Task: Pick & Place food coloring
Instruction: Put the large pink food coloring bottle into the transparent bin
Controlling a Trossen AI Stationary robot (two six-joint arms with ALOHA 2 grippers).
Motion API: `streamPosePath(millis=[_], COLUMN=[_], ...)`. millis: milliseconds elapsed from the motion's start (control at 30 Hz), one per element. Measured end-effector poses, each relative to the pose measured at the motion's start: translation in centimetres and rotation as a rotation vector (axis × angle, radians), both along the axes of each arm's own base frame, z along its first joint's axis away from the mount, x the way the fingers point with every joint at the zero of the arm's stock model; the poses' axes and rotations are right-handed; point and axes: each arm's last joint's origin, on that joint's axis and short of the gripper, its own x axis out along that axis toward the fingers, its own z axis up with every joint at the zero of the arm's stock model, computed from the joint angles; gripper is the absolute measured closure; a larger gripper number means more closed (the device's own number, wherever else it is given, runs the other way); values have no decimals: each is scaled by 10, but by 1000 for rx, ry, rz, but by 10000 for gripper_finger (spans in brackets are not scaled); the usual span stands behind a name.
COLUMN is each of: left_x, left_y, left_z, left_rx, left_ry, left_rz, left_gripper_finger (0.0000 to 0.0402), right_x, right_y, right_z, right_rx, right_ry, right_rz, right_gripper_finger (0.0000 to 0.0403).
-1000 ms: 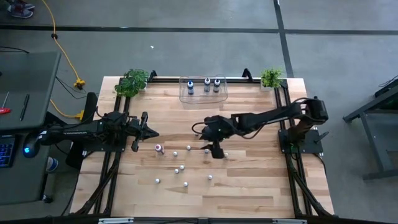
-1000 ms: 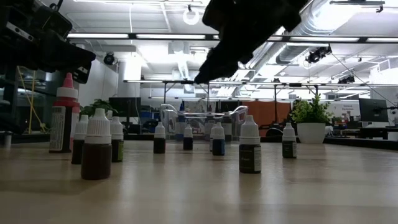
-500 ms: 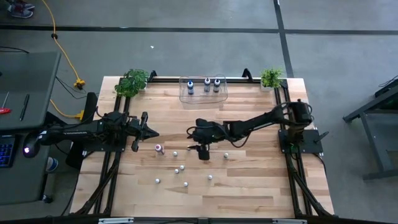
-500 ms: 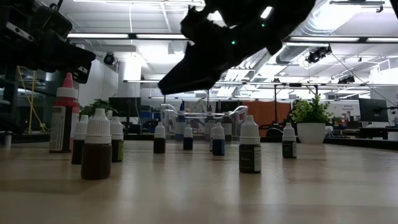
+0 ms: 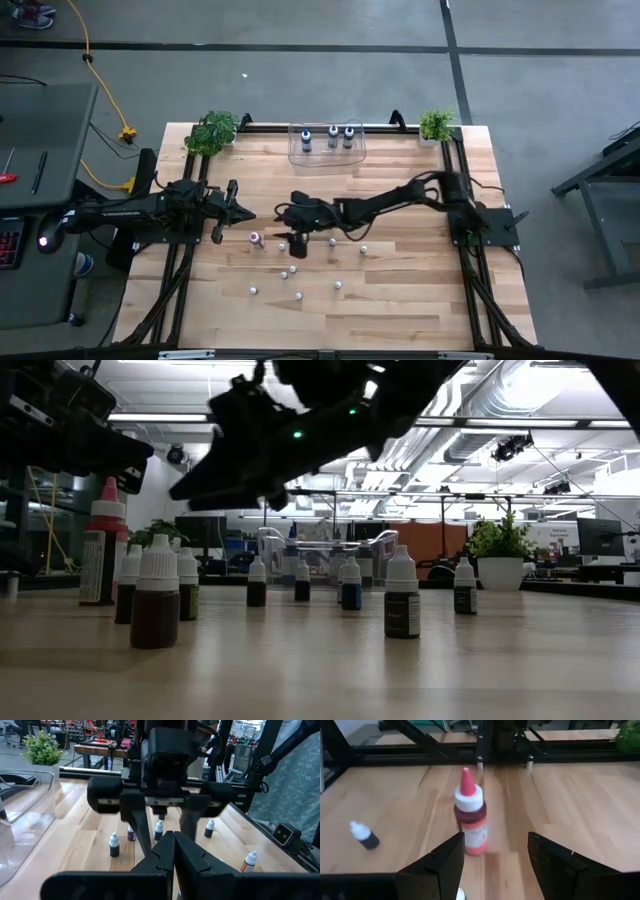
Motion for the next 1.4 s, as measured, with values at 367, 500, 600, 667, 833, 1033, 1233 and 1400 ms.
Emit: streamPosePath(millis=[367,500,600,667,833,1033,1233,1400], left_x=[0,0,0,0,0,0,0,0], left_y=[0,0,0,0,0,0,0,0], left_z=[0,0,0,0,0,0,0,0], left_rx=[0,0,0,0,0,0,0,1], left_ry=[0,0,-1,0,-1,0,1,1], left_rz=[0,0,0,0,-1,4,9,10], left_gripper_finger=[399,399,399,399,399,399,399,399], right_x=[24,28,31,33,37,38,38,38], right_y=[15,16,16,17,17,17,17,16], right_z=[-8,-8,-10,-10,-11,-10,-10,-10], right_rx=[8,-10,-15,-15,-22,-28,-32,-36], right_ry=[-43,-54,-47,-58,-52,-56,-48,-49], right_rz=[45,33,48,53,40,27,19,7], right_gripper_finger=[197,196,196,196,196,196,196,196])
